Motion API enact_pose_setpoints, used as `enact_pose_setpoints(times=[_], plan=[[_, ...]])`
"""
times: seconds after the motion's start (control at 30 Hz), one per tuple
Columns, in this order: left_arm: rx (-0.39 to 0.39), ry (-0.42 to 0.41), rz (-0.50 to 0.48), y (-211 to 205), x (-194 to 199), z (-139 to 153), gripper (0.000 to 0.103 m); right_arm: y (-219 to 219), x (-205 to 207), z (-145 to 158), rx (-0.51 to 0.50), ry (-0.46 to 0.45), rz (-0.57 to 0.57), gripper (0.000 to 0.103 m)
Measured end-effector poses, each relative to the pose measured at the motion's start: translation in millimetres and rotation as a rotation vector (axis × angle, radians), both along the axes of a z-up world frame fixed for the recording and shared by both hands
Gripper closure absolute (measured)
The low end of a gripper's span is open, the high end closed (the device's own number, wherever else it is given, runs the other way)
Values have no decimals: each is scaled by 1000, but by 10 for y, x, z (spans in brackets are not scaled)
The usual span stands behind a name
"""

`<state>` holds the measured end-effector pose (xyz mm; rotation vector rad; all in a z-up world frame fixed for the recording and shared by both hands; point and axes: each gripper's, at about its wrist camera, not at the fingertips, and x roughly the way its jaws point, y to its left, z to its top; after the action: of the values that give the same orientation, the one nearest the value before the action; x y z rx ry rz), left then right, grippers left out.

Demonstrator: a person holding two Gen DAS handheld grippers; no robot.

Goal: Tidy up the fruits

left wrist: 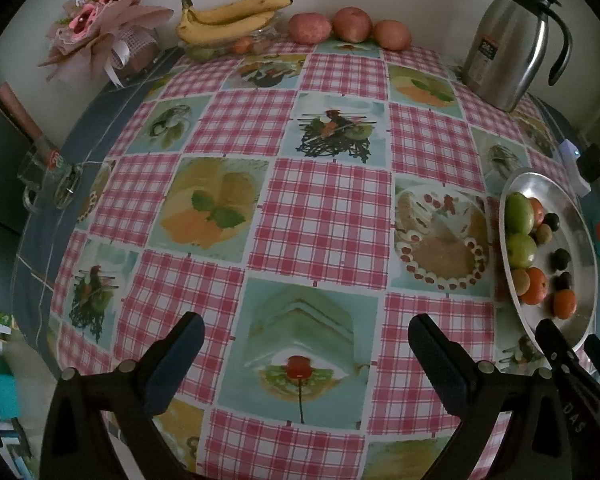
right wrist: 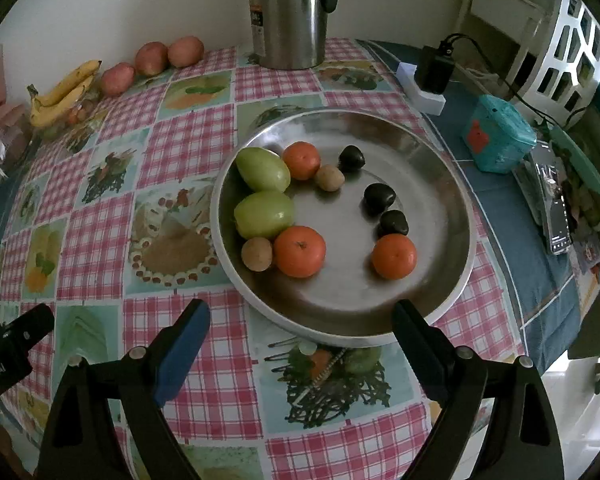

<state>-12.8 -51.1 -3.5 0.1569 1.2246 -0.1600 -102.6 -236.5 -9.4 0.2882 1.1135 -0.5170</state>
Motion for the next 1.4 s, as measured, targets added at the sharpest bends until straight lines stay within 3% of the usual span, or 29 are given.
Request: enact_pose_setpoints(times=[1.4], plan=[[-4, 8, 1, 17, 10, -17, 0, 9, 13, -15, 5, 16, 19, 11]])
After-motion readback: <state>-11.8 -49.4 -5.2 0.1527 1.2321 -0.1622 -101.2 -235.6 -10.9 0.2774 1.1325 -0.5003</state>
